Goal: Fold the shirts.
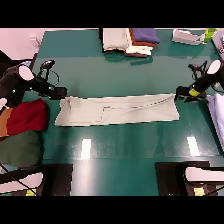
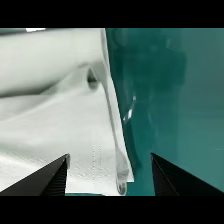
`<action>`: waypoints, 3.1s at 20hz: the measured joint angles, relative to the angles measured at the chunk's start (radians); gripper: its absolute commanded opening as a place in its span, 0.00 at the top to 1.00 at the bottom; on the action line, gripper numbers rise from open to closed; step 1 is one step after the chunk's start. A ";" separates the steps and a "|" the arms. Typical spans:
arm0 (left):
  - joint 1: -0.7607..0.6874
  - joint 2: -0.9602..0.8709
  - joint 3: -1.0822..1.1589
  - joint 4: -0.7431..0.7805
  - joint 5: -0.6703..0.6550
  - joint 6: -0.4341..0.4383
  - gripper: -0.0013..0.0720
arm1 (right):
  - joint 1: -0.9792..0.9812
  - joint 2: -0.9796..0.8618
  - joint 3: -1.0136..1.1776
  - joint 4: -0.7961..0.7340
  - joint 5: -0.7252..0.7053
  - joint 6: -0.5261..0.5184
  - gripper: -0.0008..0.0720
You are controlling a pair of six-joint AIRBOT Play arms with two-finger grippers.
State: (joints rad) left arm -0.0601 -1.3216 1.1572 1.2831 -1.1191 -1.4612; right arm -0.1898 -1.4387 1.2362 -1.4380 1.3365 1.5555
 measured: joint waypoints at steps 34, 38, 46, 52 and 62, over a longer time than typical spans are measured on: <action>-0.628 -0.449 0.346 -0.146 0.219 -0.075 0.95 | 0.354 0.300 0.298 0.111 0.098 0.086 0.97; -0.638 -0.475 0.356 -0.161 0.214 -0.077 0.95 | 0.463 0.238 0.428 0.111 0.117 0.115 0.97; -0.504 -0.332 0.360 -0.067 0.149 -0.126 0.95 | 0.615 0.151 0.535 0.110 0.098 0.169 0.97; -0.262 -0.052 0.360 0.180 0.016 -0.114 0.95 | 0.796 0.035 0.544 0.218 -0.089 0.195 0.96; -0.027 0.202 0.360 0.305 -0.095 -0.085 0.95 | 1.070 -0.288 0.605 0.260 -0.512 0.161 0.48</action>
State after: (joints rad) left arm -0.0872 -1.1194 1.5177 1.5883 -1.2140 -1.5463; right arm 0.8803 -1.7264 1.8408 -1.1778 0.8249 1.7161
